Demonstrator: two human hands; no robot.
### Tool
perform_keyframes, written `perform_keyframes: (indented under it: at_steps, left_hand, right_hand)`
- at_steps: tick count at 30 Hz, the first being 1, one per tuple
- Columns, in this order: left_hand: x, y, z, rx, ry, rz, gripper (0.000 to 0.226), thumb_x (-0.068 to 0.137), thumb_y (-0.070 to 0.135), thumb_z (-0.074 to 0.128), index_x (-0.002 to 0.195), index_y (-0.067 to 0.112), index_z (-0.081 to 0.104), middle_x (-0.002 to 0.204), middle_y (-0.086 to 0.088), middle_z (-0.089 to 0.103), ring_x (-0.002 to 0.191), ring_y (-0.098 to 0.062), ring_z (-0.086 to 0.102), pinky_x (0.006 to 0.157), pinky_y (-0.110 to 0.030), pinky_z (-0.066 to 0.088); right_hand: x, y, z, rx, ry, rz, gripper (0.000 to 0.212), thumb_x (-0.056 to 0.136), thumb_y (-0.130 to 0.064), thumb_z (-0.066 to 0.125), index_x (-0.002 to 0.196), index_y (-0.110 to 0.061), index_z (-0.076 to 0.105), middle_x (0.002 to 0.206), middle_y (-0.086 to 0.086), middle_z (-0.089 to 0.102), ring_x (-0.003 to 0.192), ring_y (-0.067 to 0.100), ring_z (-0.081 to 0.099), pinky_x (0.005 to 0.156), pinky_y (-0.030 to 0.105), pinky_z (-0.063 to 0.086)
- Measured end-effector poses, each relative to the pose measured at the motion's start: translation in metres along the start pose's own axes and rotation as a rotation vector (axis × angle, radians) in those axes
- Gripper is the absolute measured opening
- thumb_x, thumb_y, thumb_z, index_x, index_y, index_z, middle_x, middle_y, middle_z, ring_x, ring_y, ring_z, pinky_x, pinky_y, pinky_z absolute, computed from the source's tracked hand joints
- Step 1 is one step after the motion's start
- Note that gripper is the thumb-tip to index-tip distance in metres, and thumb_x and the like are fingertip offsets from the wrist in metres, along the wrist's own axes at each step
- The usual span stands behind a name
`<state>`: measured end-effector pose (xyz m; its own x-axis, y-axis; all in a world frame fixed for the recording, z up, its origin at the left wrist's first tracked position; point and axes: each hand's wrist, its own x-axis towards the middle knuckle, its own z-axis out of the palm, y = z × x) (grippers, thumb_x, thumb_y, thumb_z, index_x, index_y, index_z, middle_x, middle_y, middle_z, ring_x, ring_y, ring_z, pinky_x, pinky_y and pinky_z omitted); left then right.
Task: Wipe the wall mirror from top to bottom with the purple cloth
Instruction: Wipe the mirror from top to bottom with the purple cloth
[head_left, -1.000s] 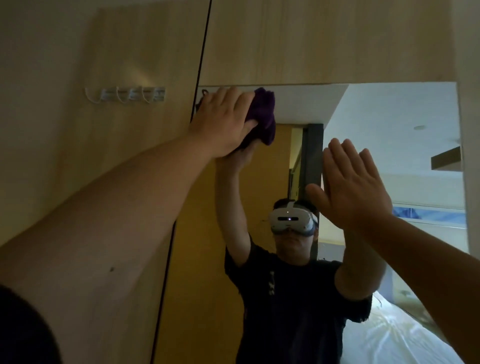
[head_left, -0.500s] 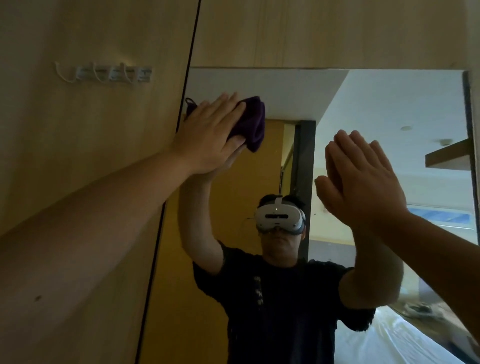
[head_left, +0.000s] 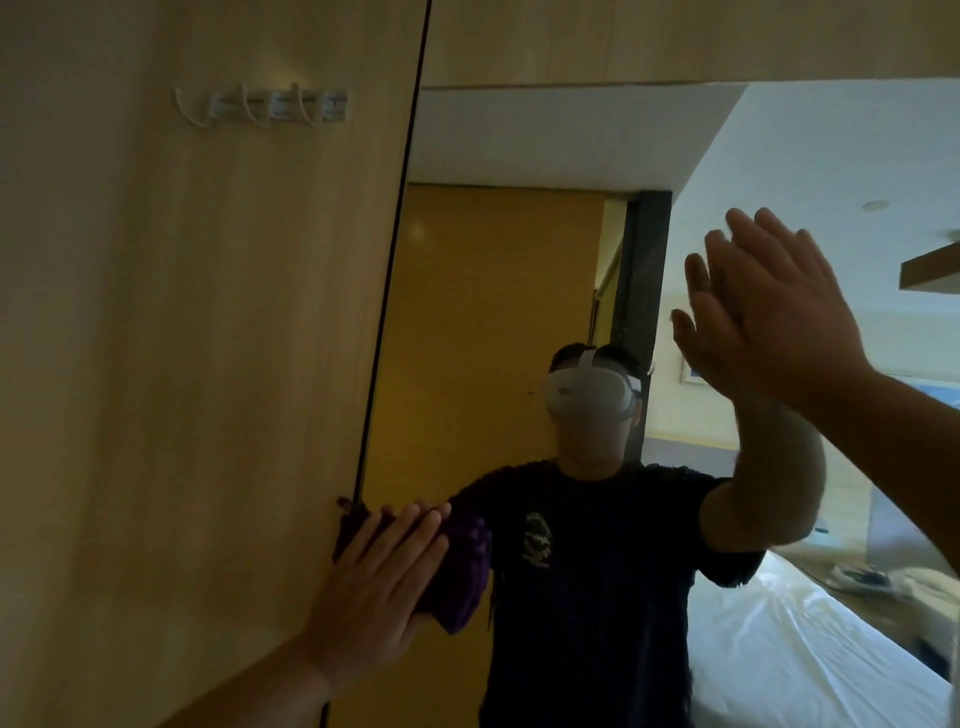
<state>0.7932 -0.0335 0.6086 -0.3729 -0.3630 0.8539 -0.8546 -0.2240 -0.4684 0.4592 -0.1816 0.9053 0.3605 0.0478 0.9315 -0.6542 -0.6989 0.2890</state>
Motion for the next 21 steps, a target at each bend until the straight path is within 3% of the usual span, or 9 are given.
perform_keyframes:
  at_steps: [2, 4, 8, 13, 16, 21]
  left_hand:
    - [0.006, -0.003, -0.002, -0.012, 0.035, 0.001, 0.059, 0.100, 0.047, 0.045, 0.147, 0.011, 0.038, 0.158, -0.007, 0.033, 0.143, -0.029, 0.036, 0.113, -0.051, 0.032]
    - [0.031, -0.011, -0.012, -0.056, 0.095, -0.025, 0.052, 0.098, 0.041, 0.051, 0.140, 0.010, 0.044, 0.145, -0.007, 0.046, 0.128, -0.028, 0.049, 0.099, -0.048, 0.042]
    - [0.148, -0.039, -0.035, -0.091, 0.265, -0.156, 0.049, 0.109, 0.039, 0.033, 0.131, 0.002, 0.055, 0.120, -0.016, 0.062, 0.104, -0.032, 0.058, 0.089, -0.042, 0.042]
    - [0.338, -0.072, -0.084, -0.011, 0.355, -0.191, 0.045, 0.097, 0.032, 0.047, 0.133, 0.007, 0.054, 0.125, -0.013, 0.060, 0.112, -0.032, 0.054, 0.094, -0.043, 0.043]
    - [0.429, -0.077, -0.109, 0.012, 0.352, -0.251, 0.046, 0.100, 0.034, 0.048, 0.141, 0.013, 0.048, 0.135, -0.008, 0.055, 0.122, -0.028, 0.049, 0.100, -0.041, 0.040]
    - [0.481, -0.070, -0.102, 0.066, 0.210, -0.217, 0.052, 0.104, 0.039, 0.042, 0.150, 0.015, 0.035, 0.151, -0.007, 0.041, 0.136, -0.028, 0.036, 0.108, -0.043, 0.031]
  right_hand:
    - [-0.006, 0.015, -0.010, -0.047, 0.009, 0.034, 0.060, 0.098, -0.047, 0.037, 0.145, -0.011, 0.038, 0.160, 0.016, 0.027, 0.151, 0.034, 0.015, 0.121, 0.056, 0.014]
    - [-0.014, 0.032, -0.019, -0.092, -0.016, 0.080, 0.062, 0.097, -0.049, 0.032, 0.145, -0.009, 0.037, 0.159, 0.018, 0.027, 0.150, 0.037, 0.016, 0.120, 0.058, 0.014]
    - [-0.021, 0.045, -0.018, -0.181, -0.092, 0.117, 0.060, 0.096, -0.051, 0.022, 0.138, -0.011, 0.038, 0.148, 0.018, 0.033, 0.139, 0.040, 0.028, 0.113, 0.062, 0.026]
    - [-0.027, 0.047, -0.011, -0.184, -0.073, 0.124, 0.059, 0.098, -0.048, 0.021, 0.145, -0.015, 0.035, 0.157, 0.014, 0.027, 0.150, 0.034, 0.016, 0.120, 0.058, 0.017]
    - [-0.026, 0.052, -0.009, -0.173, -0.045, 0.105, 0.060, 0.099, -0.048, 0.021, 0.147, -0.016, 0.035, 0.159, 0.014, 0.027, 0.151, 0.033, 0.015, 0.120, 0.058, 0.017]
    - [-0.028, 0.053, -0.006, -0.141, 0.005, 0.089, 0.059, 0.099, -0.048, 0.026, 0.148, -0.017, 0.036, 0.160, 0.012, 0.028, 0.152, 0.033, 0.015, 0.121, 0.057, 0.016]
